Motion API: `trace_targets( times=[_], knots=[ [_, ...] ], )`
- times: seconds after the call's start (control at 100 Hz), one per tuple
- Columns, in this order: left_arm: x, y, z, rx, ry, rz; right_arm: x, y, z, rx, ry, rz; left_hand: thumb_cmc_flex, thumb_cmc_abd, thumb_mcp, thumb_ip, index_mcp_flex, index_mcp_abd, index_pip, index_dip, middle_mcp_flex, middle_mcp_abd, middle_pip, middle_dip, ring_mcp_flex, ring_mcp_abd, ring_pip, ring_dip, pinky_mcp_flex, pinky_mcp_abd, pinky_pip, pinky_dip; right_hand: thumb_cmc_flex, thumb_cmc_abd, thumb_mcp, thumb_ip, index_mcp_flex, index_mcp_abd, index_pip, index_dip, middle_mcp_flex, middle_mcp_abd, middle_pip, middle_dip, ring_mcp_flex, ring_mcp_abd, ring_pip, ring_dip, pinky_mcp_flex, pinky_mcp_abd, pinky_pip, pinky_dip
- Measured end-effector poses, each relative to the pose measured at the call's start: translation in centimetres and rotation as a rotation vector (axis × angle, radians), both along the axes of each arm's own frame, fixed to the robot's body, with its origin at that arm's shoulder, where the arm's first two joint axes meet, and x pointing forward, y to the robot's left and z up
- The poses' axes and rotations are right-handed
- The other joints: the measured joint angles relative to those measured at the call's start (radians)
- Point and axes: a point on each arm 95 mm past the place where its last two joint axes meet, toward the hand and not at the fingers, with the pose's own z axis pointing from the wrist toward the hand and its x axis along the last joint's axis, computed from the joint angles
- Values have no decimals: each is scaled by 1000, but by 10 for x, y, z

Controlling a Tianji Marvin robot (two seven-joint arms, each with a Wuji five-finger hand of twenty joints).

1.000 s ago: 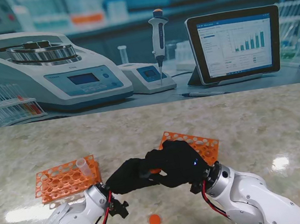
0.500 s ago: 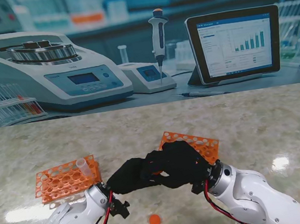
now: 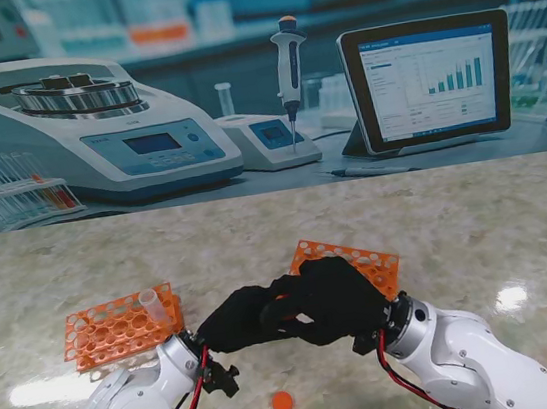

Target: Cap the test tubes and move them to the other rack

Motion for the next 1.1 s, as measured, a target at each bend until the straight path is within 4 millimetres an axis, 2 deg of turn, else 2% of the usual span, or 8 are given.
trace_targets(
  times=[0.3, 0.39, 0.61, 0.83, 0.92, 1.03, 1.1],
  knots=[
    [1, -2, 3, 7, -2, -4, -4, -2, 2, 13, -5, 1, 0, -13, 0, 0, -31, -49, -16, -36, -18, 0, -39, -29, -14, 0, -80, -24, -71, 1, -89, 4, 0, -14, 15, 0, 9, 0, 0, 1, 2, 10, 0, -3, 0, 0, 0, 0, 1, 0, 0, 0],
    [2, -2, 4, 11, 0, -5, -5, -3, 2, 18, -7, 1, -1, -22, 0, 0, -43, -50, -37, -49, -30, -1, -66, -6, -24, 0, -110, -26, -90, 3, -122, 24, 0, -15, 19, 0, 10, 0, 0, 1, 12, 25, 0, -3, 3, 0, 32, 0, 2, 0, 0, 0],
    [4, -2, 5, 13, 3, -6, -8, -3, 5, 28, -20, 2, -1, -34, 0, 0, -55, -51, -54, -75, -43, -1, -93, 8, -49, 0, -155, -39, -125, 5, -178, 25, 0, -15, 20, 0, 11, 0, 0, 1, 23, 41, 0, -3, 2, 1, 57, -6, 2, 0, 1, 0],
    [5, -2, 5, 15, 4, -3, -13, -6, 7, 39, -36, -2, -23, -40, 0, -4, -55, -55, -62, -94, -45, -1, -104, 9, -49, 0, -165, -47, -113, 5, -176, 41, 0, -15, 21, 0, 11, 0, 0, 9, 26, 46, 0, -3, 3, 1, 57, -6, 2, 0, 1, 0],
    [6, -3, 5, 18, 1, -4, -15, -7, 8, 43, -39, -2, -23, -40, 0, -4, -55, -60, -62, -94, -46, -2, -73, 4, -47, 0, -91, -13, -69, -2, -76, 64, 0, -15, 21, 0, 11, 0, 0, 9, 26, 50, 0, -4, 2, 1, 57, -7, 2, 0, 2, 0],
    [6, -3, 4, 8, -4, -2, -16, -7, 8, 44, -39, -1, -23, -40, 0, -4, -52, -60, -33, -59, -30, -8, 16, 17, -33, 0, 50, 38, 14, -50, 43, 73, 0, -15, 25, 0, 11, 0, 0, 9, 26, 58, 0, -4, 3, 1, 52, -3, 2, 0, 2, 0],
    [6, -3, 4, 1, -2, -2, -16, -6, 8, 46, -35, 0, -23, -40, 0, -4, -52, -60, -23, -31, -20, -10, 44, 33, -33, -2, 107, 42, 47, -69, 72, 73, 1, -15, 31, 0, 11, 3, 0, 10, 26, 65, 0, -10, 3, 2, 53, -16, 2, 0, 2, 0]
  ],
)
